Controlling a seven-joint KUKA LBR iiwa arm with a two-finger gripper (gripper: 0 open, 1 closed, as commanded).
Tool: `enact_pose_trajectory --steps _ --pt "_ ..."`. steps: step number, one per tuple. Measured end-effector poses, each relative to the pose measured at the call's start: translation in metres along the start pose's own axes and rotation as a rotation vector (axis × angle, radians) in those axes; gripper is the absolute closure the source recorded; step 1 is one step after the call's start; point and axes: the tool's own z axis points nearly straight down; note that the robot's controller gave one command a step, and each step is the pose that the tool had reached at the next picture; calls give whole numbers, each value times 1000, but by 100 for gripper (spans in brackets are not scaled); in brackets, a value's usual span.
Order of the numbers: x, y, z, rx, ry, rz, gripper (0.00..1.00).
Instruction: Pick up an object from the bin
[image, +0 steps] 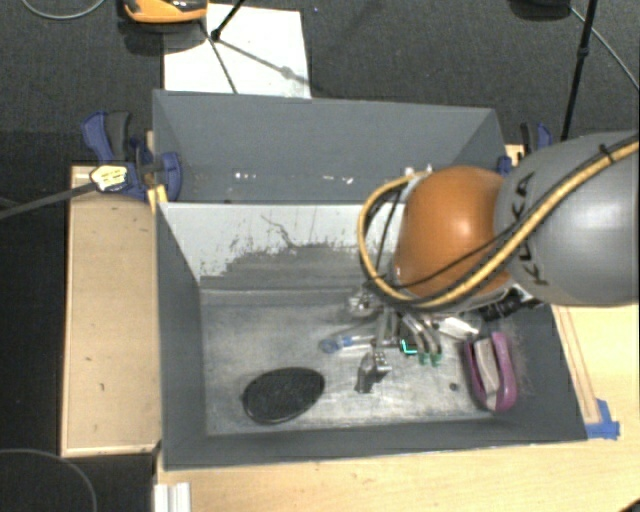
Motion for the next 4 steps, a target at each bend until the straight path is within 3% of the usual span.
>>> enact_pose_trajectory --steps 1,2,3,4 --pt "-29 -28 88 1 -4 10 0" --pt "-30 -26 84 -1 -8 12 100" --pt "-29 36 -3 -2 -15 -167 100" --pt "-17 35 -68 0 -14 -160 100"
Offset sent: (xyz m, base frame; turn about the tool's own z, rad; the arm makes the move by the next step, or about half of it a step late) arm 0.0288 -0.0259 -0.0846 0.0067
